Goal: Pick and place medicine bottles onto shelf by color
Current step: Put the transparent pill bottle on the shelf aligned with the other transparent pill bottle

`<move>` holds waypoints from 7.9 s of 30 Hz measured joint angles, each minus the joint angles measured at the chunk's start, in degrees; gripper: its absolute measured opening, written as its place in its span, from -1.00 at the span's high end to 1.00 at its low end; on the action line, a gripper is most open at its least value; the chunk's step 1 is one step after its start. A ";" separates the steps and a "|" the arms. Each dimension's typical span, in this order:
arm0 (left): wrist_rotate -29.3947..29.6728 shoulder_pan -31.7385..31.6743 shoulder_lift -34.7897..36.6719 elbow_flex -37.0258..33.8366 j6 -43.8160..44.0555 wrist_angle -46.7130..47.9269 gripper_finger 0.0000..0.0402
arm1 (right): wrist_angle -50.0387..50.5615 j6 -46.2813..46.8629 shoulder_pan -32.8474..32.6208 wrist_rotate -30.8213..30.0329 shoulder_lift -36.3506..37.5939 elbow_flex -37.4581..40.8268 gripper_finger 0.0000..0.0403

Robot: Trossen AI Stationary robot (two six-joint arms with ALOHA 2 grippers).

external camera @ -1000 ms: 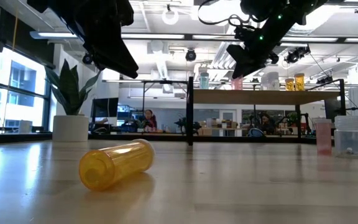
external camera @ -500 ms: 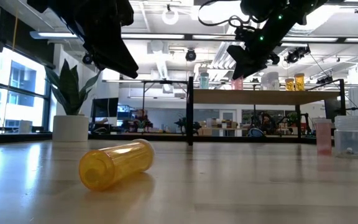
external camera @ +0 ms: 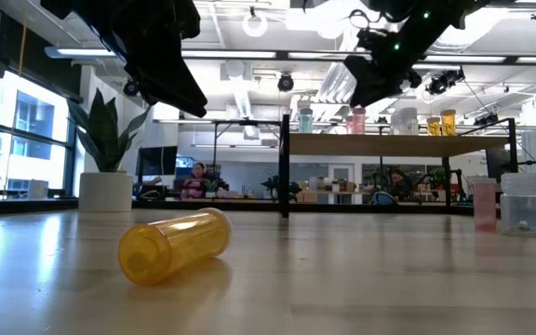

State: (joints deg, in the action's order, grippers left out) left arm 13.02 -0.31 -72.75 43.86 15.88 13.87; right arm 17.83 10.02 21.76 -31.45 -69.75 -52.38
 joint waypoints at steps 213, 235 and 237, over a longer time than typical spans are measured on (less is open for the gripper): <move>0.01 0.02 0.00 -0.02 0.48 0.01 0.14 | 49.60 19.56 6.09 13.18 0.75 -16.00 0.38; 0.00 0.02 0.00 -0.02 0.50 0.00 0.14 | 47.86 18.36 8.92 15.50 -1.25 -16.00 0.37; 0.00 0.02 0.00 -0.02 0.50 0.02 0.14 | 47.86 18.11 8.92 15.44 -1.25 -16.00 0.37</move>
State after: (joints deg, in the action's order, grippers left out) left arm 13.02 -0.30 -72.75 43.83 16.38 13.89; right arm 65.69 28.13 30.68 -16.00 -71.00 -68.38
